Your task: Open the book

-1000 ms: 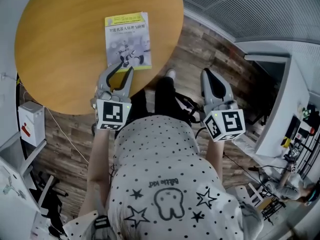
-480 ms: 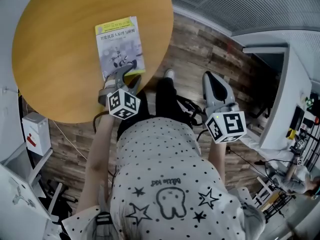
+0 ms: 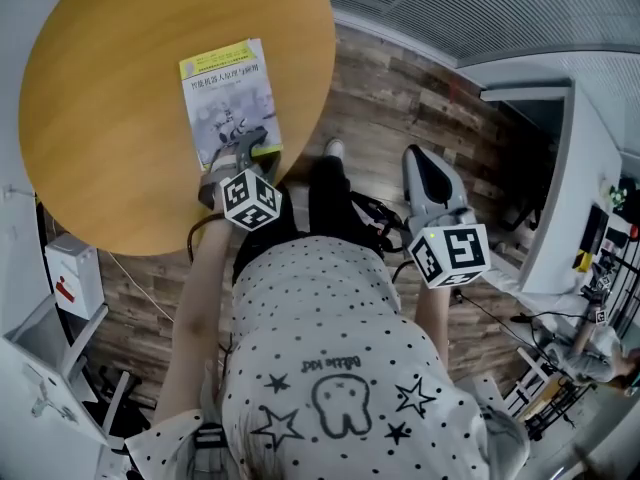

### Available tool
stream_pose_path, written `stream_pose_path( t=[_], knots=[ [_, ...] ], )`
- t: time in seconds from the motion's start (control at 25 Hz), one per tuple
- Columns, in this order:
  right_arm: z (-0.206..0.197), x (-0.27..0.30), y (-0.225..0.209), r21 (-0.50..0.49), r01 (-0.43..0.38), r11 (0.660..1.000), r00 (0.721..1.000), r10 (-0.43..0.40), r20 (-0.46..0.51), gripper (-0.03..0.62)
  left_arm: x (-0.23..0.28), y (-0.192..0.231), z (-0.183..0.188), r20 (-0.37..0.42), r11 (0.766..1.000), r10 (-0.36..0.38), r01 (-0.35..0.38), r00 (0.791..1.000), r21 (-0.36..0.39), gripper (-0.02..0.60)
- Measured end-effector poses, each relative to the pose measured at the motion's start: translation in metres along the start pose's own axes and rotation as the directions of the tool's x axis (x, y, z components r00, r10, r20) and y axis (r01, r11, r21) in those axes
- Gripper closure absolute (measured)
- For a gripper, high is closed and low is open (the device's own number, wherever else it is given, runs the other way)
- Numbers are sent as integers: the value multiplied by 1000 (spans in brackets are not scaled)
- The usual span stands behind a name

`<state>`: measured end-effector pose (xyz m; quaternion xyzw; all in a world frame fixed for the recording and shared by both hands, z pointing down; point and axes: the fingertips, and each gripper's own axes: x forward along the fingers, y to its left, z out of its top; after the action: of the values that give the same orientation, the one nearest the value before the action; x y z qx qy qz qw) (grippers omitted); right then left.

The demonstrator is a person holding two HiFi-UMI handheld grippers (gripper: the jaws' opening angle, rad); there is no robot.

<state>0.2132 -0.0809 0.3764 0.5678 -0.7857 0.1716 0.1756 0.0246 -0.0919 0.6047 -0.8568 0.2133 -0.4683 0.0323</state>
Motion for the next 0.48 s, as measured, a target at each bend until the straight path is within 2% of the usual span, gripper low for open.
stream_pose_path(
  t=[0.4,0.48],
  knots=[
    [1,6,6,-3,-10,1000,1000,10,9,591,-22,12,2,62,996,3,2,998,-89,382],
    [2,6,7,-3,-8,1000,1000,8,14,591,-25,13,4,74,994,-6,14,997,-111,409]
  ],
)
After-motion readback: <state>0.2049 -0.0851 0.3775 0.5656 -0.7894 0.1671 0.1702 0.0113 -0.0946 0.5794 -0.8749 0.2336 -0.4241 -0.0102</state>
